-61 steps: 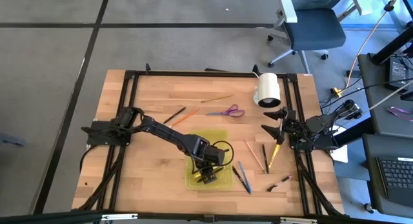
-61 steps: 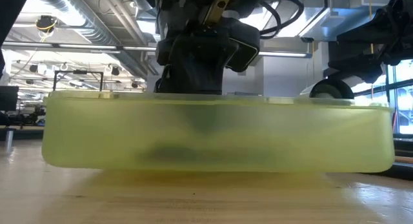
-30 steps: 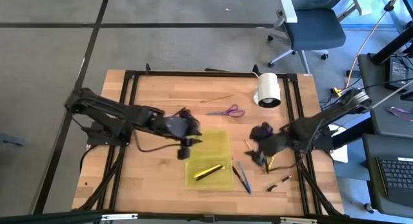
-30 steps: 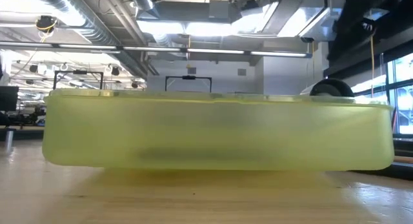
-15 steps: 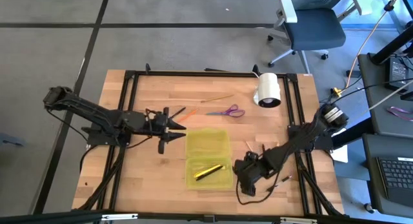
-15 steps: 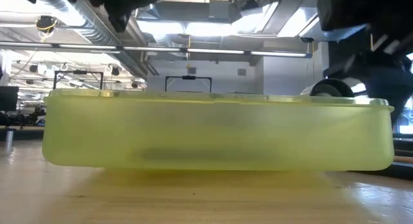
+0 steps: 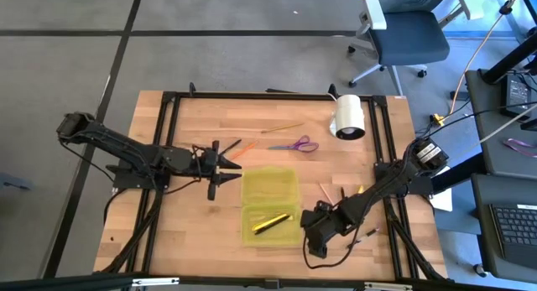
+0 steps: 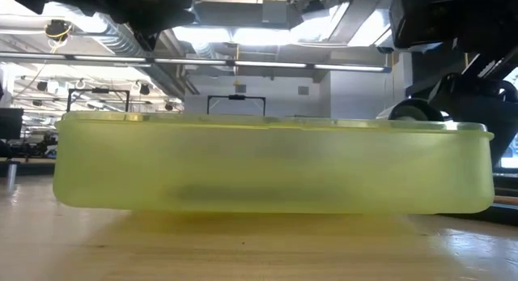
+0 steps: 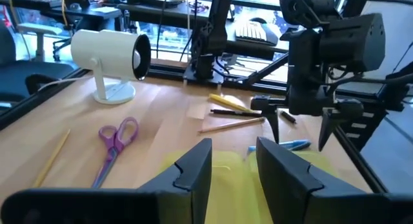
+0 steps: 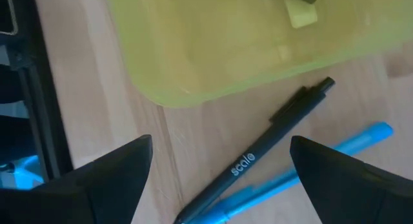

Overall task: Pick & place school supplies into a supply box
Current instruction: Put the black pen into the yellow supply box

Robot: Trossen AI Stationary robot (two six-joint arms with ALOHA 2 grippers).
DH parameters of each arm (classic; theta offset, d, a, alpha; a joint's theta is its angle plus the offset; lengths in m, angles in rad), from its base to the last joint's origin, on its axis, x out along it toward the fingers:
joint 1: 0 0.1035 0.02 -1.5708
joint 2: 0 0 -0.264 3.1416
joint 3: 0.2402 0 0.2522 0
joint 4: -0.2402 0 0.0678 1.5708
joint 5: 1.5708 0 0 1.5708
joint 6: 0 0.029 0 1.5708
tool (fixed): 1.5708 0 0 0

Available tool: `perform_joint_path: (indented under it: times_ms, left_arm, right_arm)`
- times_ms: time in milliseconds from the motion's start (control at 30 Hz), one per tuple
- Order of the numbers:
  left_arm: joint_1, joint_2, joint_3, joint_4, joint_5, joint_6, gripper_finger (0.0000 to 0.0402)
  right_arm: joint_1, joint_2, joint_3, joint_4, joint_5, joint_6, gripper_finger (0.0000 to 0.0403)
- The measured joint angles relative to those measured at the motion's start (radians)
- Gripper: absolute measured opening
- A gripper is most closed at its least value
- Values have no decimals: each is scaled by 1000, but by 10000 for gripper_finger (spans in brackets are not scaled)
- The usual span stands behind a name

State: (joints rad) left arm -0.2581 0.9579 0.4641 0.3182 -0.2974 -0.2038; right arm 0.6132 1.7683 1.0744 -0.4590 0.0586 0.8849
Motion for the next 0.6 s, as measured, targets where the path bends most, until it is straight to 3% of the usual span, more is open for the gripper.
perform_joint_path:
  times_ms: [600]
  left_arm:
    - [0,0,0,0,0,34,112]
  right_arm:
    - [0,35,-2,-42,25,-3,355]
